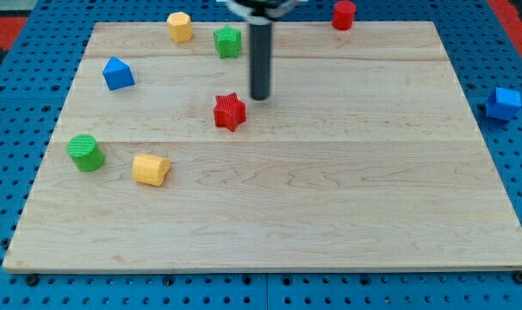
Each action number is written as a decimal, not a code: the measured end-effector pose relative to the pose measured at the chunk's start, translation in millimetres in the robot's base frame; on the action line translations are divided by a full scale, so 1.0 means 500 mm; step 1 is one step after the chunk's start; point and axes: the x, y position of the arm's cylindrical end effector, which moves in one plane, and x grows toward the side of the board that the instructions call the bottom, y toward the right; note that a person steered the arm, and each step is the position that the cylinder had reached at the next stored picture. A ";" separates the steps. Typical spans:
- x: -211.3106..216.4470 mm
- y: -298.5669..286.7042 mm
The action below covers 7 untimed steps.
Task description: Push the red star to the top right of the green circle
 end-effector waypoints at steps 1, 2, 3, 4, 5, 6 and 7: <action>0.000 -0.140; -0.055 0.006; -0.102 0.255; -0.084 0.177; -0.058 -0.064; -0.093 -0.169; -0.192 0.106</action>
